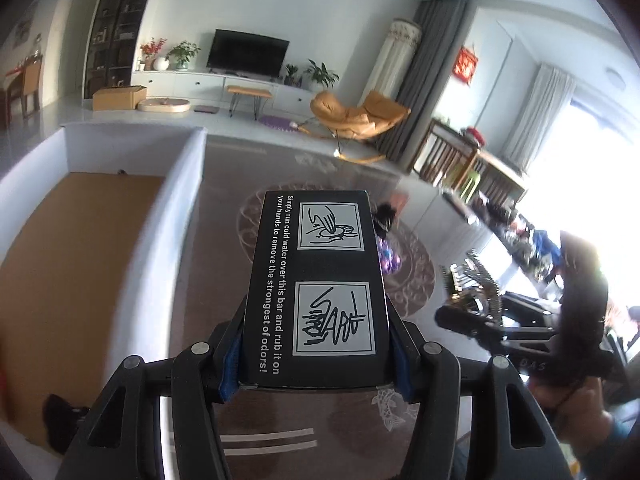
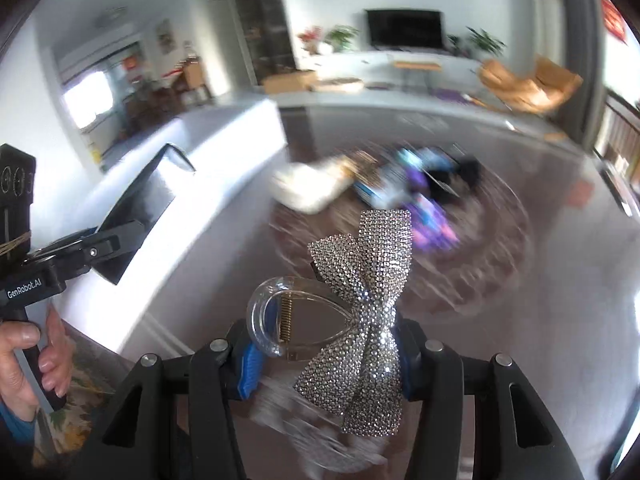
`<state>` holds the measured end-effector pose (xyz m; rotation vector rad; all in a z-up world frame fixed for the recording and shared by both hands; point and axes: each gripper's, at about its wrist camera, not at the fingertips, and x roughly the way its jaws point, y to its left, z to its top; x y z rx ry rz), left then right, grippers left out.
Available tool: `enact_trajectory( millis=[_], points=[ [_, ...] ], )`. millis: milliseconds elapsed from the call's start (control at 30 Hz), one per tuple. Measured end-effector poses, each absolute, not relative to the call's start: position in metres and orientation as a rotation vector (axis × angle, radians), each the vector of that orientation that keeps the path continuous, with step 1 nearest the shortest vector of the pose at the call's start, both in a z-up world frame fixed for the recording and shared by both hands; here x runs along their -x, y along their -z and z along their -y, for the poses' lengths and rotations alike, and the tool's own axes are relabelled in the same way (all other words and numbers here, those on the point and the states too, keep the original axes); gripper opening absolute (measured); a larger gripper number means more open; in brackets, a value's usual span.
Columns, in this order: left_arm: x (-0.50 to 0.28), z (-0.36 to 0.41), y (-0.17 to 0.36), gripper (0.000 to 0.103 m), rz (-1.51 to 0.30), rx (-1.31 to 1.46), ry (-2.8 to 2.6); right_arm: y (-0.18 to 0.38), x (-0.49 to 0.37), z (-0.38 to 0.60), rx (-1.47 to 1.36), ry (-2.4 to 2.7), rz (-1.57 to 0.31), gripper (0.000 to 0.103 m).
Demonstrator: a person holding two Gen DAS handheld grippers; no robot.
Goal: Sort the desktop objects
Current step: 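Carry the black box and rhinestone bow clip over the white bin and open both grippers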
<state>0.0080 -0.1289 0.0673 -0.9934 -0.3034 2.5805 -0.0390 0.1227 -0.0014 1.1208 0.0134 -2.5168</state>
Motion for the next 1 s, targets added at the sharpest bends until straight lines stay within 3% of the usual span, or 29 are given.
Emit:
enact_trajectory(
  millis=[200,333,633,667,700,733,767,1000],
  points=[
    [-0.017,0.222,-0.106,0.057,0.327,0.978,-2.753,-0.059,0.05,-0.014,-0.948,2.355,-0.076,0.052],
    [-0.013,0.289,-0.102,0.057,0.351,1.077,-2.872,-0.077,0.053,0.07,-0.888,2.225,-0.145,0.052],
    [0.015,0.35,-0.032,0.059,0.314,1.54,-2.866,-0.022,0.065,0.206,-1.031,2.034,-0.372,0.053],
    [0.017,0.352,-0.025,0.059,0.302,1.597,-2.868,-0.015,0.066,0.212,-1.055,2.036,-0.405,0.057],
    [0.018,0.35,-0.018,0.065,0.288,1.653,-2.877,-0.007,0.067,0.219,-1.084,2.046,-0.449,0.074],
    [0.018,0.351,-0.014,0.078,0.288,1.682,-2.884,-0.003,0.066,0.222,-1.1,2.05,-0.47,0.085],
    [0.018,0.351,-0.011,0.081,0.29,1.705,-2.9,-0.001,0.065,0.225,-1.108,2.051,-0.481,0.096],
    [0.002,0.352,-0.018,0.083,0.366,1.59,-3.027,-0.021,0.043,0.191,-0.953,2.139,-0.469,0.097]
  ],
)
